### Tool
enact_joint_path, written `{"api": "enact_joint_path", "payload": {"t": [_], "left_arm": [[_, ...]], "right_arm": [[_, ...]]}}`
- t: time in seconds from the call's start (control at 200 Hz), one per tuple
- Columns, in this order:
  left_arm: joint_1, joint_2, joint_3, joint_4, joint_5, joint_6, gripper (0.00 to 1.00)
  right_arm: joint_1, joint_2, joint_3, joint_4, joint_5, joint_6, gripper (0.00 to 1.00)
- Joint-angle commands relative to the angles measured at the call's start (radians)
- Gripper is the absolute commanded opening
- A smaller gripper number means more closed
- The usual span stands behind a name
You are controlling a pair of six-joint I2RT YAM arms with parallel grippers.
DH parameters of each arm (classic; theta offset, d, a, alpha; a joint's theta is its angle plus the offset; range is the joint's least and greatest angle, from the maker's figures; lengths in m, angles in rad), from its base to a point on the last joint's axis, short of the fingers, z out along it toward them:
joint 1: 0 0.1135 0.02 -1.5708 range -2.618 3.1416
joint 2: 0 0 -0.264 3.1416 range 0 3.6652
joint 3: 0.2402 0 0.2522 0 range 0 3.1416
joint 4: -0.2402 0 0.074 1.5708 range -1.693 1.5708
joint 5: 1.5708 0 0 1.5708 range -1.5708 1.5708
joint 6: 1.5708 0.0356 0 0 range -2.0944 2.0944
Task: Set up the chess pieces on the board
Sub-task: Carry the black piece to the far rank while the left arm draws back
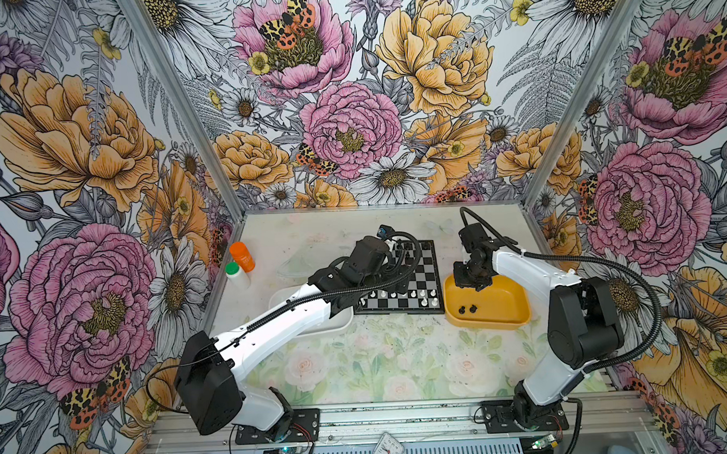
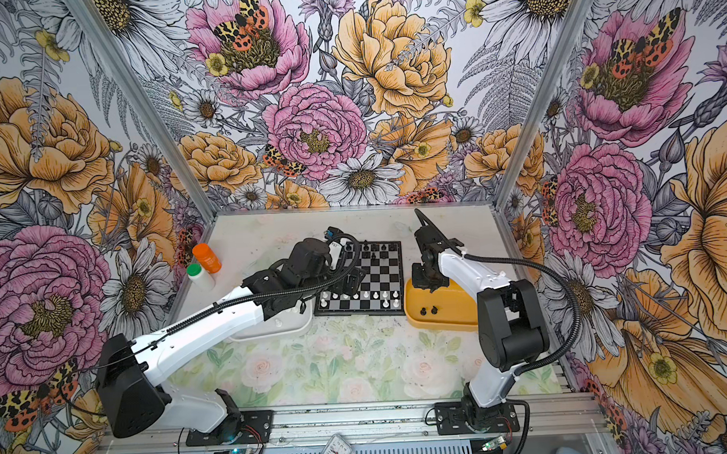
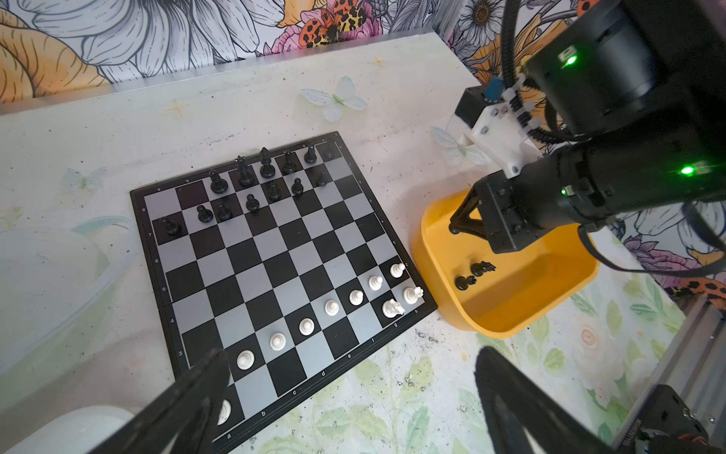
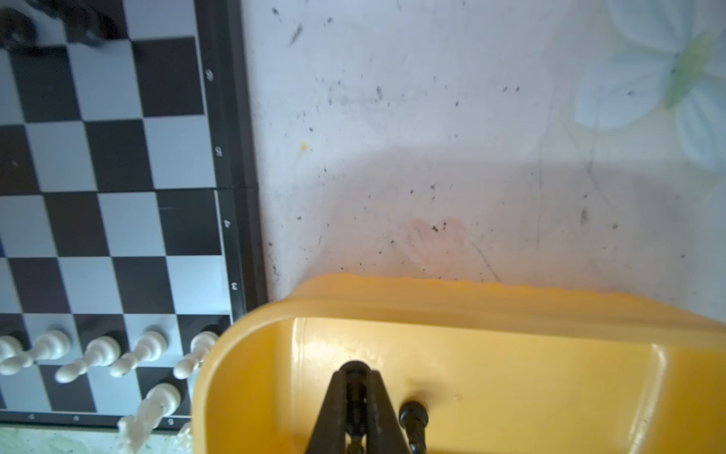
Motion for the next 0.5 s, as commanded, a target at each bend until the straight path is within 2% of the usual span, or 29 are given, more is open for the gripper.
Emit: {"api": "enact_joint_path", "payload": {"t": [0.0, 0.23, 0.495], "left_arm": [[0.022, 0.026, 0.043, 0.027, 0.003, 0.036, 0.99], [0.093, 0.066, 0.082, 0.036, 0.077, 0.067, 0.99], [0.188, 0.115, 0.111, 0.049, 0.164, 0.098, 0.99]], "right_arm": [[-0.004, -0.025, 0.070, -0.046, 0.019, -0.007, 0.09], [0.001, 0.019, 0.207, -0.086, 0.011, 0.011, 0.09], [0.029, 0.169, 0.385, -0.109, 0.006, 0.027, 0.09]]}}
